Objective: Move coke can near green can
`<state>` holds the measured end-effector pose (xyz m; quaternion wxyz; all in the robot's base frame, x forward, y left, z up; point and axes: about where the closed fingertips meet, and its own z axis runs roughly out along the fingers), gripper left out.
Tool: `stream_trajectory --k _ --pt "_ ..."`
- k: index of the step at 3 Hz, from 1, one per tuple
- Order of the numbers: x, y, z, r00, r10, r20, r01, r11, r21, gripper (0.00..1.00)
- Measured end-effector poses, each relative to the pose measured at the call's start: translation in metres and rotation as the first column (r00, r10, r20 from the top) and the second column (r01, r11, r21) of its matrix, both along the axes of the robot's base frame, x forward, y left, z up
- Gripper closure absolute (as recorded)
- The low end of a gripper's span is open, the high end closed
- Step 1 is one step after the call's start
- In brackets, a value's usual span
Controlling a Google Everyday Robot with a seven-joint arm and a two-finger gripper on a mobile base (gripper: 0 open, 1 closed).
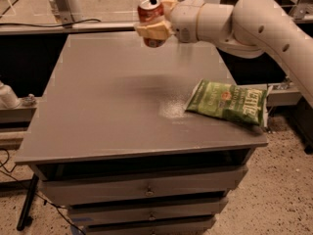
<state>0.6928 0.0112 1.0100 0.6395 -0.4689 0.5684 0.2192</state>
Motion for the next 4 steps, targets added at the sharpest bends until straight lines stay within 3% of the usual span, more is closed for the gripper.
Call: stream_trajectory --k 2,3,4 --pt "0.076 -0.089 0.014 0.9909 -0.134 -0.001 0.134 0.99 0.042 1.0" --pt "0.076 -0.088 0.013 0.9911 -0.133 -0.003 0.133 0.99 0.041 1.0" --pt "0.087 -0.099 -0.008 0.9821 -0.188 -0.015 0.188 0.982 0.009 1.0"
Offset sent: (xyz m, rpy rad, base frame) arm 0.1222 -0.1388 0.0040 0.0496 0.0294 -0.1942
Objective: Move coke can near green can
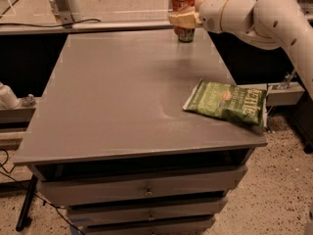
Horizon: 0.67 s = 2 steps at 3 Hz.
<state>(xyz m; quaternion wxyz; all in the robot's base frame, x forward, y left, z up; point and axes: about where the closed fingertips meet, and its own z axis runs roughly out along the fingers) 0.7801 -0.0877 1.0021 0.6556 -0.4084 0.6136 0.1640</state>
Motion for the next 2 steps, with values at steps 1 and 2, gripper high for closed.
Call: stream_trajectory --k 1,2 --pt "0.025 -0.018 -0.023 0.9967 -0.081 -0.005 0.08 0.996 -0.035 1.0" --pt "0.052 -0.043 -0.038 0.9861 -0.166 0.001 0.166 0.985 -0.043 1.0"
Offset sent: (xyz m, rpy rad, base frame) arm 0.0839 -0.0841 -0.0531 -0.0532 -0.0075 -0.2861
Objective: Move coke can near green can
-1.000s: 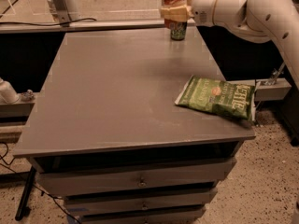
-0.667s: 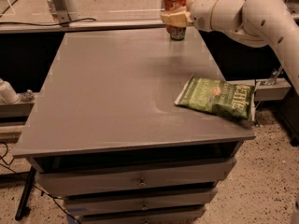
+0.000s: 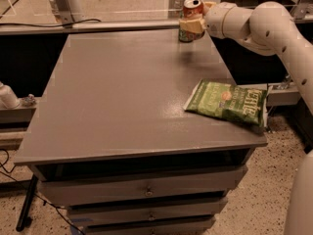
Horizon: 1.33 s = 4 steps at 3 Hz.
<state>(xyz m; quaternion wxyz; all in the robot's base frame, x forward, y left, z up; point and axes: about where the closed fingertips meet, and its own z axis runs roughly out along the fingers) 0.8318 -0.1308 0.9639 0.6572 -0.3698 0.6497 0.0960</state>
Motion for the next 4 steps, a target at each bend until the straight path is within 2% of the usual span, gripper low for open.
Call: stream_trajectory --k 1,2,3,4 --pt "0.024 -0.022 -0.013 0.9986 -0.052 -0.008 0.052 0.999 0.011 1.0" --pt "0.038 -0.039 -0.033 0.9957 -0.071 -0.061 0.074 0.996 0.052 1.0" --pt "0.046 -0.046 -0.052 0.9889 -0.073 -0.129 0.087 0.99 0.108 1.0" --pt "0.049 -0.05 -0.065 0.9794 -0.071 -0.189 0.101 0.983 0.152 0.82"
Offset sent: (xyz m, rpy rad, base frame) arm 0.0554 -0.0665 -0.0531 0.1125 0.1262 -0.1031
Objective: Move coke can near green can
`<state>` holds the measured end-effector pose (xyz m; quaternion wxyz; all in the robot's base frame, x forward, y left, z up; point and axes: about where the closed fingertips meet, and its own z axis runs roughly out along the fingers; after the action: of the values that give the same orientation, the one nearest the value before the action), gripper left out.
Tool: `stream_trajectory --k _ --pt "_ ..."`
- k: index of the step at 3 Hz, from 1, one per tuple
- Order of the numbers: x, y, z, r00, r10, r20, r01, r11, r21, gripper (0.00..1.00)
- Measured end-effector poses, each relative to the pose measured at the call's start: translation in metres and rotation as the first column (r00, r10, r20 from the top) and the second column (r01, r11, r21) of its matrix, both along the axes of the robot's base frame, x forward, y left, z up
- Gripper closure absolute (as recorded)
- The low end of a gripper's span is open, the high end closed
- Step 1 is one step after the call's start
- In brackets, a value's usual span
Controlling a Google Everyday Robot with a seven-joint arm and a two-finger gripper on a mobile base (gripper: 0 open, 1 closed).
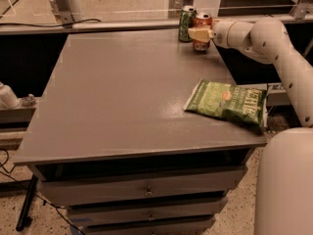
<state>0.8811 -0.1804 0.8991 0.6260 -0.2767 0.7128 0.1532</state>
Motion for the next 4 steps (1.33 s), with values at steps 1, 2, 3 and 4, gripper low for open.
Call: stream_trajectory --k 1,2,3,4 --pt "0.0013 -0.0028 -0.0075 0.9989 -0.001 -0.046 0.003 0.999 0.036 0.58" --pt "0.0022 -0.0029 -0.0126 0.9972 0.002 -0.074 0.002 0.999 0.054 0.35" --pt "0.0038 -0.0009 -0.0144 0.9958 0.007 -0.092 -0.002 0.999 0.052 0.12" --pt "0.0041 0.0037 -0.0145 0.9945 0.015 -0.104 -0.01 0.999 0.048 0.0"
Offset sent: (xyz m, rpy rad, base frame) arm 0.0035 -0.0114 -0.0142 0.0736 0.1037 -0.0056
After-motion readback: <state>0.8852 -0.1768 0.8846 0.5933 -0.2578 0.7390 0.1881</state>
